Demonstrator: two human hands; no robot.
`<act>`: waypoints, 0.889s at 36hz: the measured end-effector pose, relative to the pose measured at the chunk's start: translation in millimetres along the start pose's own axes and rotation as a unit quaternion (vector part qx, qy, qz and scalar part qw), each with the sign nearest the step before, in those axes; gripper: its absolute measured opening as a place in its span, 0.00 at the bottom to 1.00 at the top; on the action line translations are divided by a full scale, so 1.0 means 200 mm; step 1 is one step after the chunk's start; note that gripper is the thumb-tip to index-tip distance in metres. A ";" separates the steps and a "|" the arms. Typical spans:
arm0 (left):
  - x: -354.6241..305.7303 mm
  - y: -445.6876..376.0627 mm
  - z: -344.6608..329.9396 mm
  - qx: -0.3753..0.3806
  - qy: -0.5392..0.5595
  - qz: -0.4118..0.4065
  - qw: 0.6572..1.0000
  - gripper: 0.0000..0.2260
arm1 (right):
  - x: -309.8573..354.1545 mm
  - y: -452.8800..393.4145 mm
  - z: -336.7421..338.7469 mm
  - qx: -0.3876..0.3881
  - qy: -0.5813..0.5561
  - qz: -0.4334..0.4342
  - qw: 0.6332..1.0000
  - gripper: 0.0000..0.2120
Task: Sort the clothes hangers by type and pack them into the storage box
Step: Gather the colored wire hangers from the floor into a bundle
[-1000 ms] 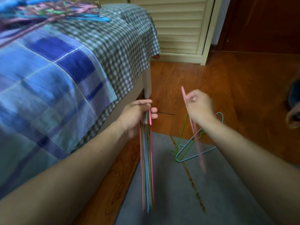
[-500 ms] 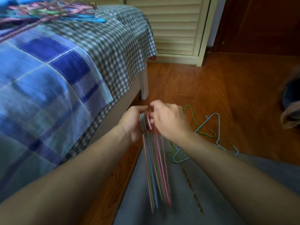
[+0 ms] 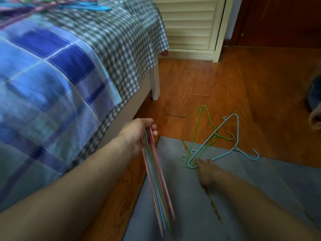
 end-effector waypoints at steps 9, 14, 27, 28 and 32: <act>0.03 -0.04 -0.04 0.005 0.021 -0.001 1.000 0.10 | 0.04 0.13 -0.03 -0.130 0.037 -0.057 0.989 0.16; 0.03 -0.06 -0.08 0.019 0.034 0.010 0.999 0.09 | -0.15 0.21 -0.18 -0.164 -0.009 -0.204 0.965 0.15; 0.06 -0.05 -0.21 0.037 0.032 0.029 0.998 0.06 | -0.52 0.36 -0.28 -0.103 0.032 -0.208 0.972 0.19; 0.07 -0.05 -0.20 0.036 0.030 0.026 0.999 0.07 | -0.51 0.36 -0.27 -0.103 0.042 -0.204 0.973 0.19; 0.09 -0.07 -0.18 0.058 0.018 0.027 0.998 0.06 | -0.45 0.40 -0.23 -0.130 0.048 -0.188 0.972 0.18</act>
Point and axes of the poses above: each hand's wrist, its own y-axis away from the middle knuckle, its own z-axis out of the back of the hand, x = y × z, the point moved 1 cm from there along -y, towards the middle knuckle, and after that the axes turned 11 degrees about -x, right-handed, at the moved point
